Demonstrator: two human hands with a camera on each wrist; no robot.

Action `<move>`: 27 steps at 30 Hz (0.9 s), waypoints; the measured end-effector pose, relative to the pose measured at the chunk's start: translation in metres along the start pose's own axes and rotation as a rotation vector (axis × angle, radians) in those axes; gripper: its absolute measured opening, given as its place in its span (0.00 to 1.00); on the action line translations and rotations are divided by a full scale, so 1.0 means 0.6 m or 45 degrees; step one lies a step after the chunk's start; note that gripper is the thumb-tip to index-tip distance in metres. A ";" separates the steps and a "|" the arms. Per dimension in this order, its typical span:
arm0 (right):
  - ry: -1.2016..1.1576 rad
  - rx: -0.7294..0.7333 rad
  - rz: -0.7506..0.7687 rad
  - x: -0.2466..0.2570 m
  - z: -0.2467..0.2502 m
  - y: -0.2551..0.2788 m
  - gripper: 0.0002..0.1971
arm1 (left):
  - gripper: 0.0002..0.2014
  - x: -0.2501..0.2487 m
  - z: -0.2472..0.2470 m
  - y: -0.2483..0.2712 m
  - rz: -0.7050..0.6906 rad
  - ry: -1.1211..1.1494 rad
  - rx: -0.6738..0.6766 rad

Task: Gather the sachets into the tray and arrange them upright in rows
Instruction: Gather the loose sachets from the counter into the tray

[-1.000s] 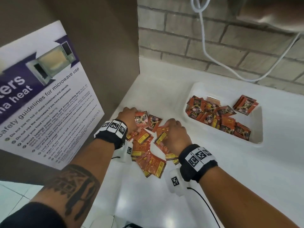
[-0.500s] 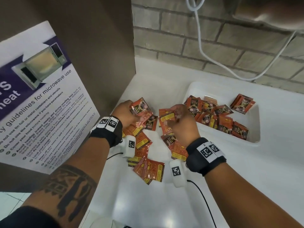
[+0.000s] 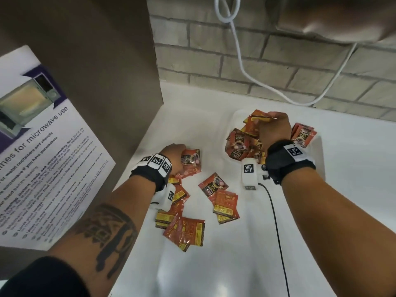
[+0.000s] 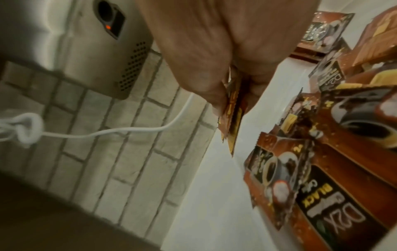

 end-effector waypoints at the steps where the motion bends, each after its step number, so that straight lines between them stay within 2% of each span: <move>1: -0.008 0.011 -0.029 0.002 -0.001 -0.006 0.21 | 0.37 0.000 -0.001 -0.002 -0.004 -0.008 0.001; 5: 0.178 0.274 -0.083 0.001 -0.016 -0.015 0.23 | 0.37 0.001 0.000 -0.002 0.003 -0.011 -0.014; 7: 0.283 0.262 -0.054 -0.006 -0.028 -0.020 0.33 | 0.36 0.001 0.000 -0.001 -0.009 -0.005 -0.018; 8: 0.315 0.224 -0.055 -0.012 -0.030 -0.025 0.33 | 0.35 0.001 0.001 -0.001 -0.016 0.000 -0.016; 15: 0.426 0.236 0.063 -0.041 0.005 -0.030 0.21 | 0.30 0.009 0.016 -0.017 0.029 0.034 -0.007; 19: 0.413 0.187 0.157 -0.067 0.044 -0.017 0.16 | 0.22 0.005 0.052 -0.040 0.028 0.057 -0.020; 22: 0.440 0.182 0.206 -0.085 0.064 -0.006 0.15 | 0.20 -0.020 0.088 -0.062 -0.012 0.071 -0.036; 24: 0.435 0.181 0.247 -0.088 0.074 0.005 0.13 | 0.19 -0.042 0.118 -0.086 -0.014 0.145 -0.083; 27: 0.425 0.211 0.290 -0.091 0.087 0.020 0.12 | 0.23 -0.089 0.157 -0.128 0.013 0.436 -0.197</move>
Point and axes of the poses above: each hand's wrist, its own y-axis away from the middle knuckle, its own z-axis out of the back of the hand, x = y × z, the point moved 1 cm from there along -y, towards the middle knuckle, and after that the axes turned 15 degrees about -x, right-handed, at the moved point
